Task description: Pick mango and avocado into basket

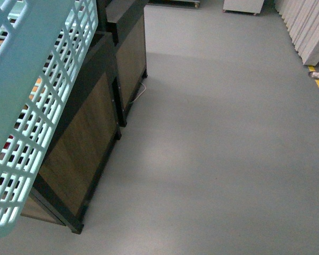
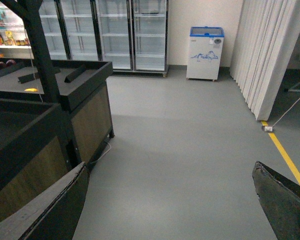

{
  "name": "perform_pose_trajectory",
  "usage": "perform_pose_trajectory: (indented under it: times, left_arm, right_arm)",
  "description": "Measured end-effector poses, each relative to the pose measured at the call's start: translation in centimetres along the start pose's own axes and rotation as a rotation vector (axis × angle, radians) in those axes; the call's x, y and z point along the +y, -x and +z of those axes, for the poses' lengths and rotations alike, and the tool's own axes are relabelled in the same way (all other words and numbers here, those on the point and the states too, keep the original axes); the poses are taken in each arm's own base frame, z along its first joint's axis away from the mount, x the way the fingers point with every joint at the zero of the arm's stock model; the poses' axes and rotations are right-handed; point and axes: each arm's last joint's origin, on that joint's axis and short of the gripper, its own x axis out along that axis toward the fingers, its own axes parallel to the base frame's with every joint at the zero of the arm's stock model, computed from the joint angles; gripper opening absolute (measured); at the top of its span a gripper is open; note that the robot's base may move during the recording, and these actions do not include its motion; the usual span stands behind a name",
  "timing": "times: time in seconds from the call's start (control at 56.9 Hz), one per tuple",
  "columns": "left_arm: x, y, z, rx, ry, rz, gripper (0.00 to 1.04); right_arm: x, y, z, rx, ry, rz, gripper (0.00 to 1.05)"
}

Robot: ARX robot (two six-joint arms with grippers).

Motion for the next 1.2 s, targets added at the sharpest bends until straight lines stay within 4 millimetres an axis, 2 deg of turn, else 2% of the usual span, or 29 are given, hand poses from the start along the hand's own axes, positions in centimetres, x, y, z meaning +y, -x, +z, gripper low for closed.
perform_pose_trajectory:
  times: [1.196]
  left_arm:
    - [-0.01,0.01,-0.01,0.006,0.001,-0.001,0.06]
  right_arm:
    - [0.0,0.0,0.01,-0.001,0.0,0.0,0.97]
